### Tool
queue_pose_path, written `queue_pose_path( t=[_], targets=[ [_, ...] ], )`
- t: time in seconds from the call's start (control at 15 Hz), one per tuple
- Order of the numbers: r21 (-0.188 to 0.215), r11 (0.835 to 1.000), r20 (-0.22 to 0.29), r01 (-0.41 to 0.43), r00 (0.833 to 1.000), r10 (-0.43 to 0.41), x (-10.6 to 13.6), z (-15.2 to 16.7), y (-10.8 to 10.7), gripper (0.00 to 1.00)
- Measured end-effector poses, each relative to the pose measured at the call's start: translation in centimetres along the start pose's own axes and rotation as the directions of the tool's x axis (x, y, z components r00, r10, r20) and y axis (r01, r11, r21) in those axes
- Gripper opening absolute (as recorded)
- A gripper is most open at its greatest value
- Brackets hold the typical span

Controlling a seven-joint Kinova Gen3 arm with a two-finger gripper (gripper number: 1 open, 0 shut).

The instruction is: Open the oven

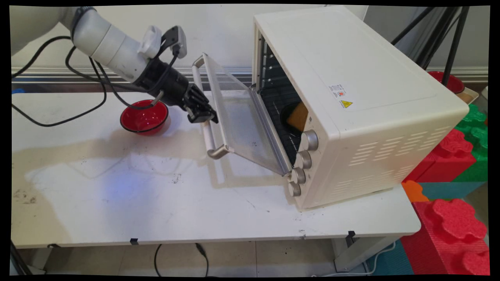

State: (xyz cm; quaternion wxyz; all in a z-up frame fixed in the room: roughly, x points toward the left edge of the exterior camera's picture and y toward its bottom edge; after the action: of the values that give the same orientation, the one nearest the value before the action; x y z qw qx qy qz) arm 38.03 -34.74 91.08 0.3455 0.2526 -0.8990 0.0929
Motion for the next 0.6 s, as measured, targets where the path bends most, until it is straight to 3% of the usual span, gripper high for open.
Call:
queue_pose_path(
  t=[0.6],
  targets=[
    [-0.021,1.000,0.058,-0.018,0.998,0.019,-3.3,1.7,0.5,0.00]
  ],
)
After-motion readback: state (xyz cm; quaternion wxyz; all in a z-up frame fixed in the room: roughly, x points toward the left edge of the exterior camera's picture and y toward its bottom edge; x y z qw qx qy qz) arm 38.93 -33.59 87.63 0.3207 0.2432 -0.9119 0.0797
